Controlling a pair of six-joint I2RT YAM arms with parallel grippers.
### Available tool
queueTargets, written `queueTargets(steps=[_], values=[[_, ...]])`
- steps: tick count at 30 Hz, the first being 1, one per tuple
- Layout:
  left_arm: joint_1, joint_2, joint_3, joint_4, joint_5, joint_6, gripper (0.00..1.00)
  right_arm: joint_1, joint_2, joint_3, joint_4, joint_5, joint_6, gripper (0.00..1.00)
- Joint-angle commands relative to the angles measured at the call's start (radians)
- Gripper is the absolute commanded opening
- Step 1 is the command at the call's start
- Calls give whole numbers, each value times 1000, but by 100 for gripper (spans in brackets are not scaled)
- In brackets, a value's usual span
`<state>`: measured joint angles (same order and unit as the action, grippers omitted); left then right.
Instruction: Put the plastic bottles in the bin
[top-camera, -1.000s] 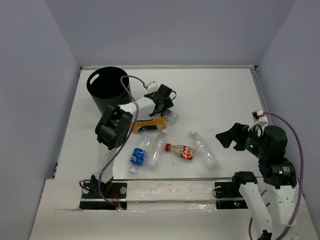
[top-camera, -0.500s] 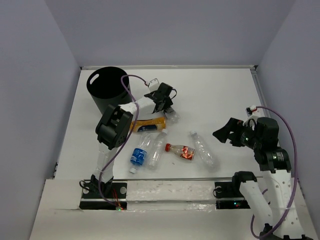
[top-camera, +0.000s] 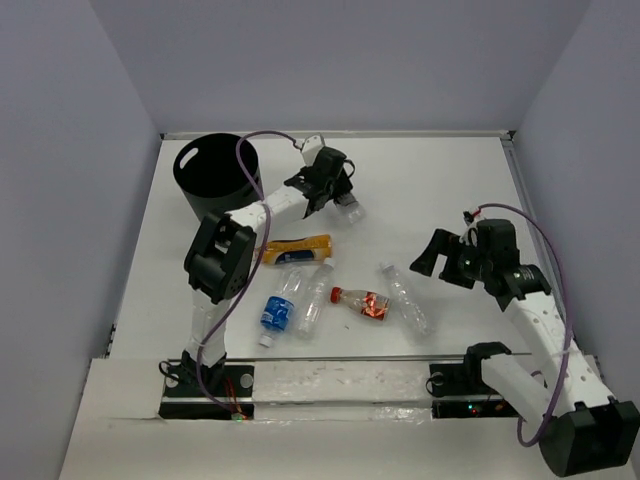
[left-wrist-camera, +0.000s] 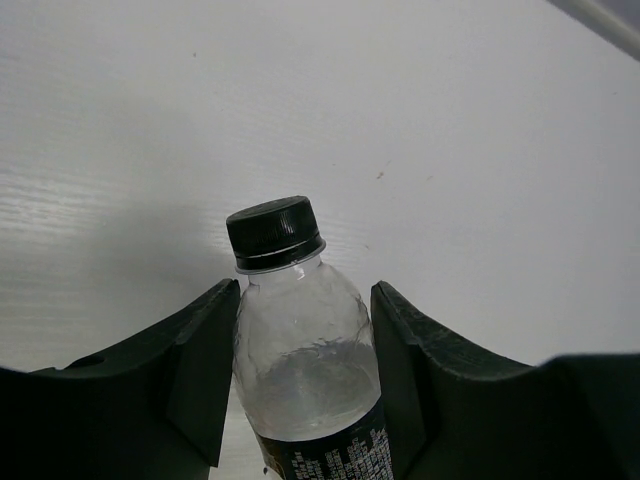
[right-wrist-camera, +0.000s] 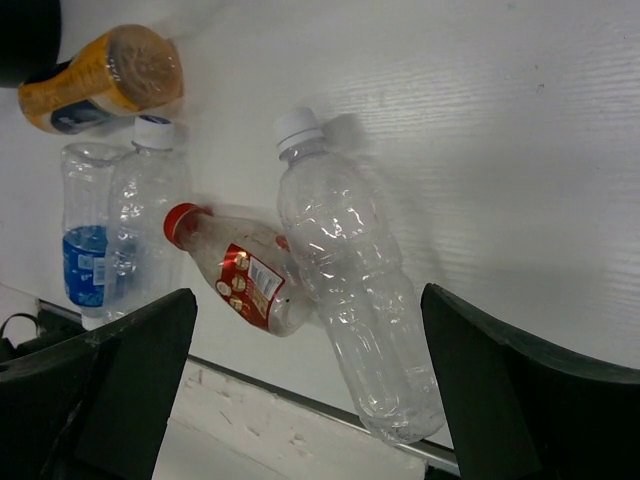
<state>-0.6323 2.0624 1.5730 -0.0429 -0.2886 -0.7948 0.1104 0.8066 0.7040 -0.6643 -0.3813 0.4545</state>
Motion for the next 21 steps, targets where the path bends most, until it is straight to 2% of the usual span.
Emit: queueTargets(steps=[1,5,9,14,16,19,21], values=[[-1,-208,55,90,3,94,29,157,84,5,91,175,32,100],[5,-368,87,75,-33,186,29,255,190,34,84,289,32,100],[42,-467,162,-37,-70,256,30,279,249,23,86,297,16,100],[189,-567,190,-159,-100,305,30,305,289,25,100,312,12,100],[247,-617,159,-179,-100,309,30,314,321,32,107,312,7,100],[399,-694,75,-183,-78,302,31,327,380,48,138,311,-2,100],[445,-708,12,-183,-80,310,31,339,428,54,150,324,-5,100]])
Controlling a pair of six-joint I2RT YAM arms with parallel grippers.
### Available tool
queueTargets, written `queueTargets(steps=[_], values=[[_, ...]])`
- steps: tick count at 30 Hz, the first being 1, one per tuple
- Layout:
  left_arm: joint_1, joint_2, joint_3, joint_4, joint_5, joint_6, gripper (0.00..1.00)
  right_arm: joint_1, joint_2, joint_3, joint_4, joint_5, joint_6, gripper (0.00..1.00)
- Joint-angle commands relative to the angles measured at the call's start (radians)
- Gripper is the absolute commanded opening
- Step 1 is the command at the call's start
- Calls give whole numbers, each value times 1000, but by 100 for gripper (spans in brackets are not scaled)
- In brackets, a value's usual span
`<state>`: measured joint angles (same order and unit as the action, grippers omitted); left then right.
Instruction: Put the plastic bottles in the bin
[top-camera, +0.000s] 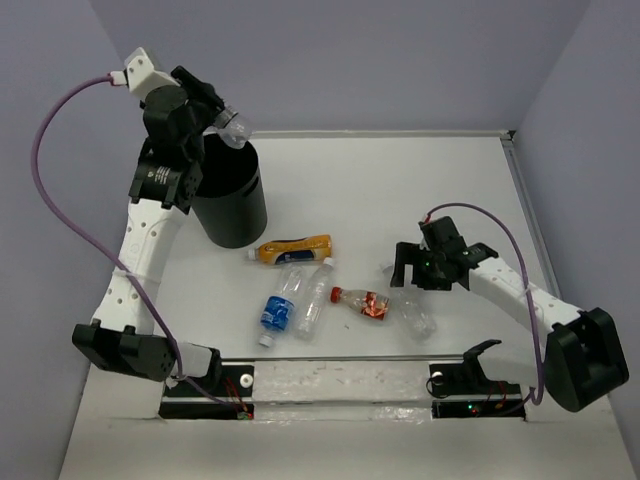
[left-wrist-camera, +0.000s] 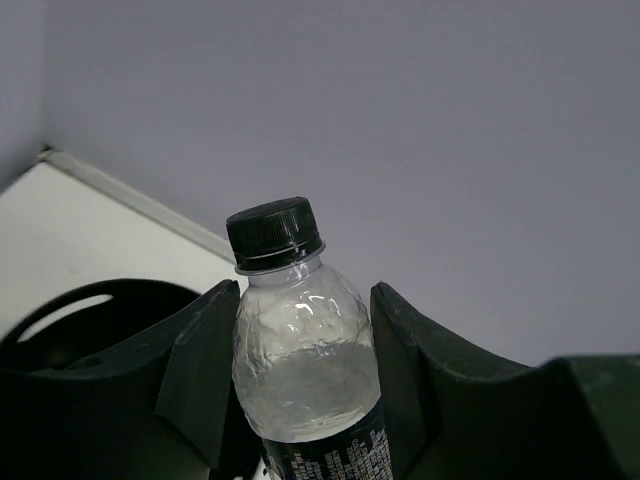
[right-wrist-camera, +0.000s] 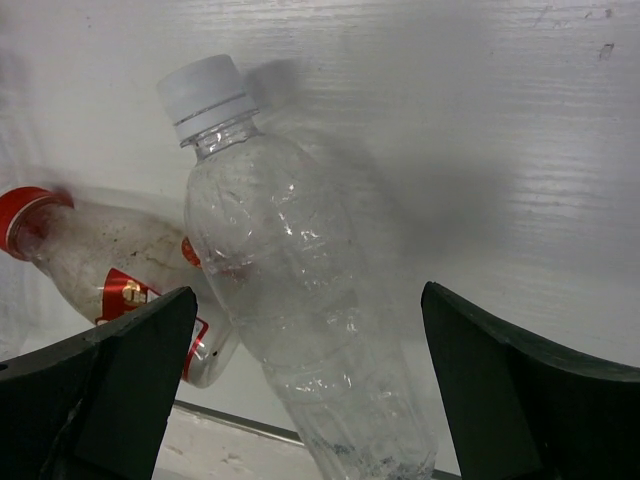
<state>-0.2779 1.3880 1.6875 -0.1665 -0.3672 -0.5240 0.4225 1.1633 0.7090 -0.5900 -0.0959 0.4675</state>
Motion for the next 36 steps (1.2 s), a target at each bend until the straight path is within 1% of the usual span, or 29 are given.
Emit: queueTargets(steps=[1,3,5,6,8,9,11,12,16,18,20,21,22,23,24,25,26,27,28,29,30,32,33,35,36], values=[[103,-40,-121,-56,-34,48,31,36,87,52,87,44,-18,100],[126,-44,-167,-44,-68,65,31,36,110,60,96,67,-18,100],[128,-50,-195,-7,-131,104,31,36,125,63,111,84,-17,99],[126,-53,-225,7,-169,122,31,45,127,64,117,90,-13,98],[126,-66,-280,53,-193,139,31,45,137,72,128,90,-16,94],[126,-69,-299,68,-205,148,31,45,142,76,130,122,-18,93],[126,-66,-336,116,-248,177,31,45,163,84,131,136,-27,90],[126,-61,-363,127,-262,188,31,45,171,93,130,139,-29,87],[126,-40,-423,188,-309,220,35,45,180,96,130,153,-32,85],[125,-27,-448,213,-305,220,40,45,182,96,128,151,-36,84],[125,-23,-456,219,-294,208,54,45,190,104,121,147,-41,85],[125,-23,-460,222,-285,202,58,45,191,104,119,150,-43,84],[125,-24,-460,226,-271,199,64,45,191,103,119,153,-41,82],[125,-30,-460,226,-263,196,74,45,194,104,118,156,-41,79],[125,-33,-456,226,-254,193,79,45,196,104,116,156,-40,73],[125,-38,-450,225,-234,191,83,45,194,106,113,156,-40,69],[126,-52,-446,222,-222,188,90,45,193,109,111,157,-41,65],[125,-61,-439,222,-207,185,92,45,191,109,108,163,-40,63],[125,-70,-436,222,-176,179,94,45,187,110,102,183,-38,56],[123,-90,-431,220,-158,177,97,45,179,112,99,192,-35,54],[123,-101,-424,219,-138,173,99,45,174,118,91,203,-38,50],[120,-136,-416,211,-81,156,99,45,161,127,67,219,-38,43],[117,-151,-410,208,-63,150,99,45,138,139,56,241,-36,36],[111,-202,-407,185,23,116,99,45,107,165,-8,265,-35,34],[108,-223,-408,179,68,104,99,45,61,185,-36,280,-33,34]])
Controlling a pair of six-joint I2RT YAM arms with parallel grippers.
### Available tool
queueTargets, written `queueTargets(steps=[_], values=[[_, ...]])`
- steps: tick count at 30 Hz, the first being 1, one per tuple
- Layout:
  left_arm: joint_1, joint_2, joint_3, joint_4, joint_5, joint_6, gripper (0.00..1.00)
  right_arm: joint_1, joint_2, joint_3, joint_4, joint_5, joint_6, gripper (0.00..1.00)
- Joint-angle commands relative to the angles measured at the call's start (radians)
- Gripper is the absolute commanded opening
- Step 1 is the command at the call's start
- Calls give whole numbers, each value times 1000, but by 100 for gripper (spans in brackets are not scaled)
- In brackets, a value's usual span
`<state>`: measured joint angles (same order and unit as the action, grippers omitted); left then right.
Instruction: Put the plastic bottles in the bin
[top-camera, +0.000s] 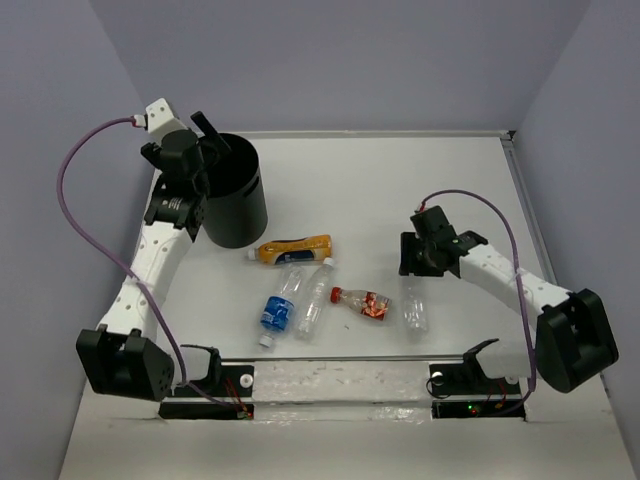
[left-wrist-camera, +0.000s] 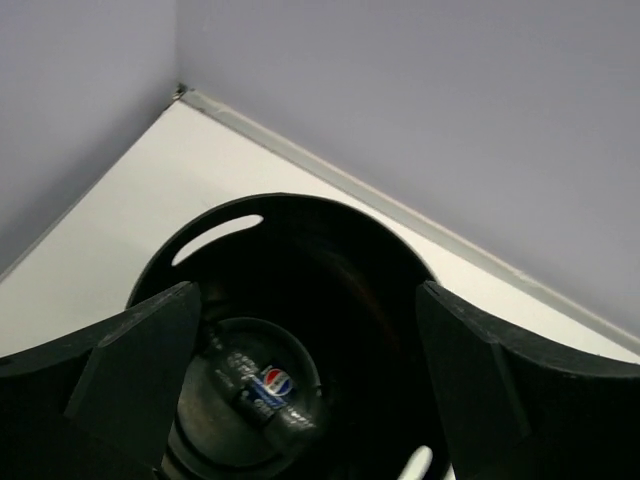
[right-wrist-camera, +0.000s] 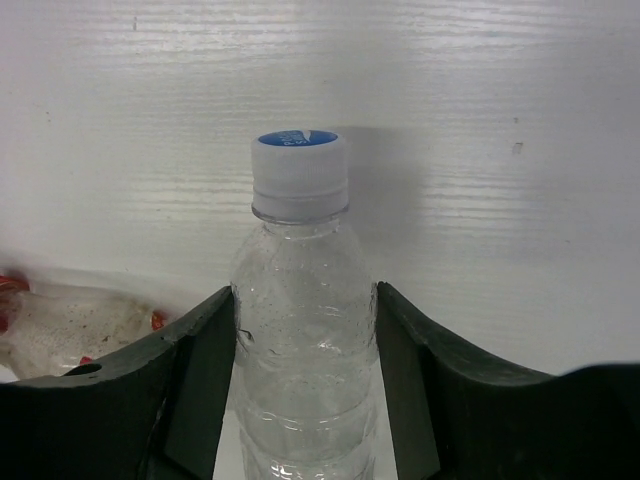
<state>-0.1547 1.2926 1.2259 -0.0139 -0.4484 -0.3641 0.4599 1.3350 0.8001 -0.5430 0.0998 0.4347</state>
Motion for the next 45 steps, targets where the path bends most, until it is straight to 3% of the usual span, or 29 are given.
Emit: queueTargets(steps=[1,3,9,13,15,16,21,26,32,36,39,42,45], values=[[-22,-148,47,23,192,-65,99,8,-137,114,-107,113,-4,33],[-57,-224,9,25,339,-87,99,19,-219,227,-181,129,-10,32],[-121,-413,-117,-41,536,-96,99,112,-252,509,-134,38,-4,29],[-126,-528,-225,-168,588,-76,99,239,-102,743,-19,11,-22,29],[-126,-613,-279,-228,588,-91,99,305,-1,816,131,-9,-36,29],[-126,-636,-331,-250,590,-102,99,315,35,880,237,-46,-31,29],[-126,-727,-456,-417,609,-177,99,336,376,1233,366,-92,-13,28],[-125,-746,-519,-529,747,-191,99,368,611,1531,582,-92,55,28],[-204,-702,-545,-612,709,-164,99,390,826,1634,837,-6,64,25],[-250,-667,-572,-610,689,-157,99,399,979,1772,884,15,14,25],[-275,-641,-571,-617,666,-150,99,421,1050,1785,910,37,-34,26],[-293,-619,-572,-617,640,-144,99,421,1061,1754,897,32,-66,43],[-292,-598,-574,-604,629,-148,99,430,1026,1673,885,15,-97,81]])
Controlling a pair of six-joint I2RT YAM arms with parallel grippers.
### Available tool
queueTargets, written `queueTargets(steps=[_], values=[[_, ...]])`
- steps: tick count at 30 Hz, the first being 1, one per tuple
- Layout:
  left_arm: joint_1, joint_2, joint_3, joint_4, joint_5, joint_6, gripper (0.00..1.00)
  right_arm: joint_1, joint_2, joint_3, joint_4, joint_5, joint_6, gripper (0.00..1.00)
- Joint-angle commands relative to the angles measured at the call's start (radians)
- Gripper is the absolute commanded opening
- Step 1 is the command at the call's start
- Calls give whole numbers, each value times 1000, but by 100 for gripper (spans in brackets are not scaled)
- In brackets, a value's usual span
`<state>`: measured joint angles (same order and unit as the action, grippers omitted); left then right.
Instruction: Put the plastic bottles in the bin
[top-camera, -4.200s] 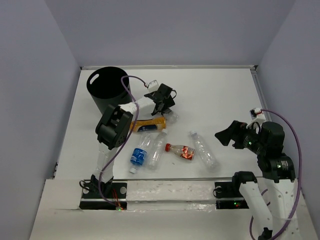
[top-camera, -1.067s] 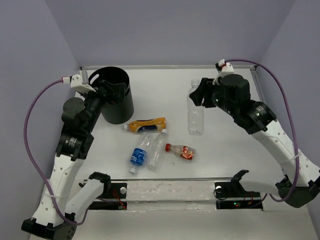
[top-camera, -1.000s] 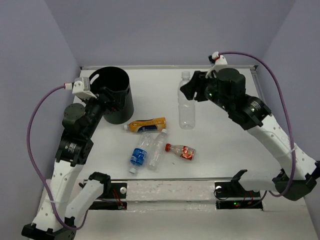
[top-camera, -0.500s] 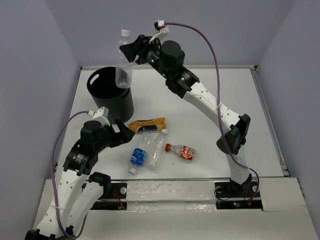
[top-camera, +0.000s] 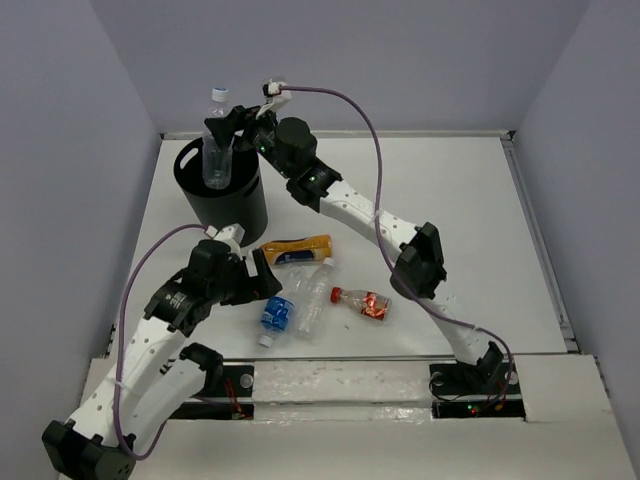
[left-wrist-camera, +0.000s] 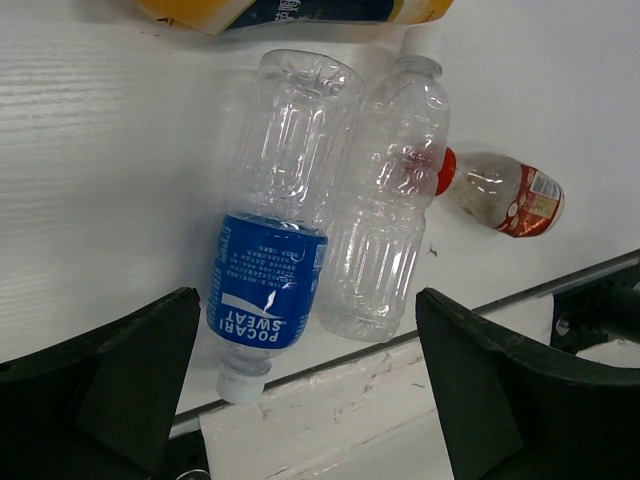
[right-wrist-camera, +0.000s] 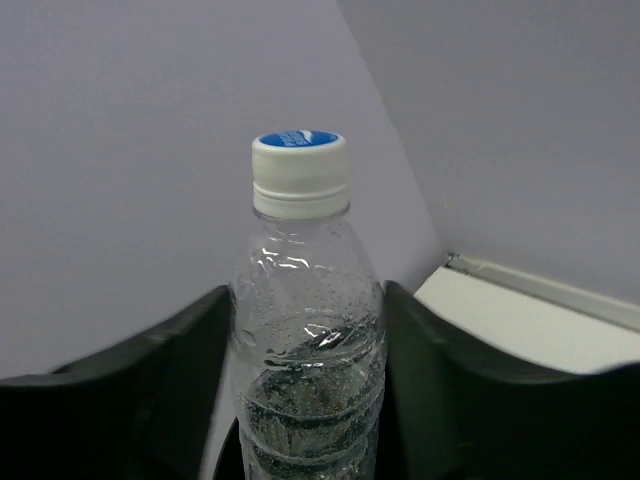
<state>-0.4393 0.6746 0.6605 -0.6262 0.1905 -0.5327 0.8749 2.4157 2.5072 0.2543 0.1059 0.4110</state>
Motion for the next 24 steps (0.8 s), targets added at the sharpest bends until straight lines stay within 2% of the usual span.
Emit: queueTargets(steps=[1,3,5,6,8,9,11,12,13,18,19,21,24], values=[[-9,26,-6,11,-14,22,99,15,-58,-24,53,3,-83,86],[-10,55,-2,26,-23,30,99,15,-88,-28,-50,-9,-95,92],[-13,85,2,33,-16,37,99,15,-199,-103,-89,-40,-98,94],[-18,112,2,40,-14,37,99,15,-255,-245,-90,-40,-97,94],[-24,140,2,45,-6,43,99,15,-383,-420,-86,-40,-87,93],[-27,166,2,45,-3,48,99,15,-517,-609,-84,-41,-84,91],[-35,222,8,46,4,62,99,15,-710,-802,-78,-32,-61,87],[-39,246,14,49,3,65,99,15,-768,-888,-76,-26,-43,83],[-48,267,24,55,-5,68,99,15,-821,-1048,-78,-23,-31,80],[-93,439,80,106,-63,85,99,42,-1131,-1474,-122,-44,83,61],[-98,459,86,115,-63,88,99,42,-1164,-1475,-122,-44,97,61],[-105,519,100,129,-77,94,99,71,-1220,-1585,-173,-20,129,62],[-127,591,132,140,-77,96,99,113,-1296,-1709,-185,-2,204,73]])
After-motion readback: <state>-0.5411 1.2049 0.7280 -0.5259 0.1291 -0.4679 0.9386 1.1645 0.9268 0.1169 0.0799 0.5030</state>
